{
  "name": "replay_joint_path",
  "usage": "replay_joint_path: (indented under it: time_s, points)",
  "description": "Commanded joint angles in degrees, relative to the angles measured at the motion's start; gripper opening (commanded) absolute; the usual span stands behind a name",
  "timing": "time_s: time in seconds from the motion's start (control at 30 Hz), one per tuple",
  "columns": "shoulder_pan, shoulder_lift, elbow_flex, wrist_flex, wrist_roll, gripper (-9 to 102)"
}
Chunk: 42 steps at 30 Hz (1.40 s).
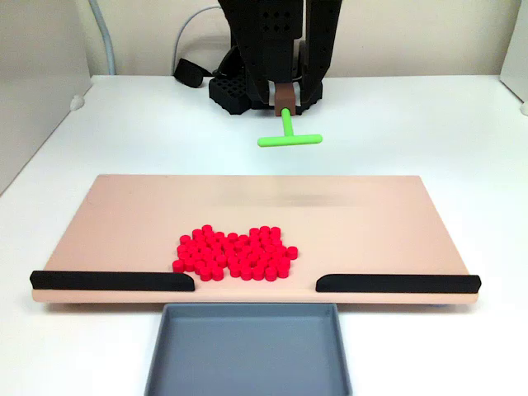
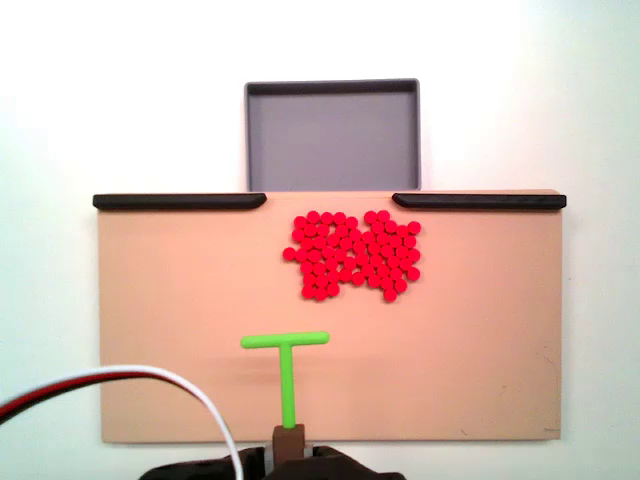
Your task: Gather the right side granules
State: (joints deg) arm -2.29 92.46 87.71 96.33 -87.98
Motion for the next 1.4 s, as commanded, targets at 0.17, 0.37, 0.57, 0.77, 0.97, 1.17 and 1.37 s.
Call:
replay_joint_path:
  time_s: [0.17, 0.37, 0.57, 0.77, 0.97, 1.17, 1.37]
  points:
    - [0.53, 0.88, -1.76, -0.09, -0.7, 0]
    - [0.7, 1.05, -1.76, -0.09, -0.09, 0]
    - [0.88, 1.32, -1.76, -0.09, -0.26, 0]
    - [1.14, 1.14, -1.76, -0.09, -1.76, 0]
    - [2.46, 0.7, -1.76, -0.09, -5.01, 0]
    - [4.13, 0.7, -1.76, -0.09, -10.02, 0]
    - [6.24, 0.44, -1.76, -0.09, -16.79, 0]
